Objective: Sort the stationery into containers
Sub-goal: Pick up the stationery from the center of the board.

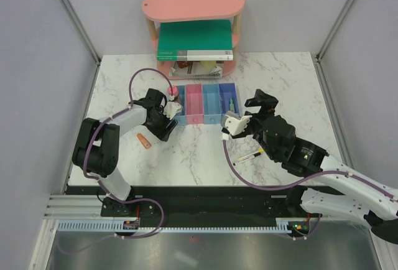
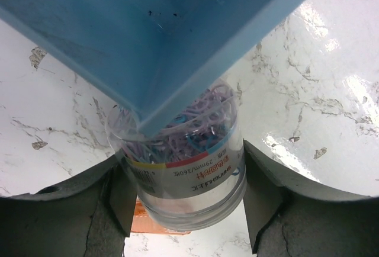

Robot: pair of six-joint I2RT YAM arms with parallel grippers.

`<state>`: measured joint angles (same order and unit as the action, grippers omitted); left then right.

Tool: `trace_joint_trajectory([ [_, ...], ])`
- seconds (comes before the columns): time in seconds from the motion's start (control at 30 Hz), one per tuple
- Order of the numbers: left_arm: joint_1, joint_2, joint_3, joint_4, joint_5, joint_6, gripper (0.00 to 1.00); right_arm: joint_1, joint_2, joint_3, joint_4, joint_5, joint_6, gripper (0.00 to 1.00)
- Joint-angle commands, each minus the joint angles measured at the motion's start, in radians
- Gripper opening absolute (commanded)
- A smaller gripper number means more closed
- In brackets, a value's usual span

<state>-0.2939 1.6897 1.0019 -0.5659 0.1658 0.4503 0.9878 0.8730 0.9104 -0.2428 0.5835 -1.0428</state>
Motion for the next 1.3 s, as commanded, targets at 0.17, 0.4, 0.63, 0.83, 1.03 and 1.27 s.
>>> trace_joint_trajectory([
  [0.17, -0.004, -0.223, -0.026, -0.031, 0.09, 0.122, 0.42, -0.006, -0.011, 0.013, -0.039, -0.039, 0.078, 0.98],
  [0.4, -0.022, -0.427, -0.036, -0.061, 0.126, 0.165, 0.37, -0.034, 0.03, 0.119, -0.211, -0.194, 0.303, 0.98],
  [0.63, -0.07, -0.68, 0.004, -0.17, 0.097, 0.267, 0.34, -0.092, 0.13, 0.373, -0.415, -0.439, 0.605, 0.98],
  [0.83, -0.108, -0.808, 0.073, -0.173, 0.126, 0.432, 0.34, -0.094, 0.265, 0.597, -0.483, -0.71, 0.76, 0.98],
  [1.03, -0.125, -0.895, 0.124, -0.08, 0.256, 0.475, 0.31, -0.097, 0.385, 0.775, -0.454, -0.918, 0.894, 0.98],
  [1.27, -0.139, -0.91, 0.21, -0.037, 0.36, 0.534, 0.26, -0.095, 0.463, 0.878, -0.394, -1.024, 0.96, 0.98],
])
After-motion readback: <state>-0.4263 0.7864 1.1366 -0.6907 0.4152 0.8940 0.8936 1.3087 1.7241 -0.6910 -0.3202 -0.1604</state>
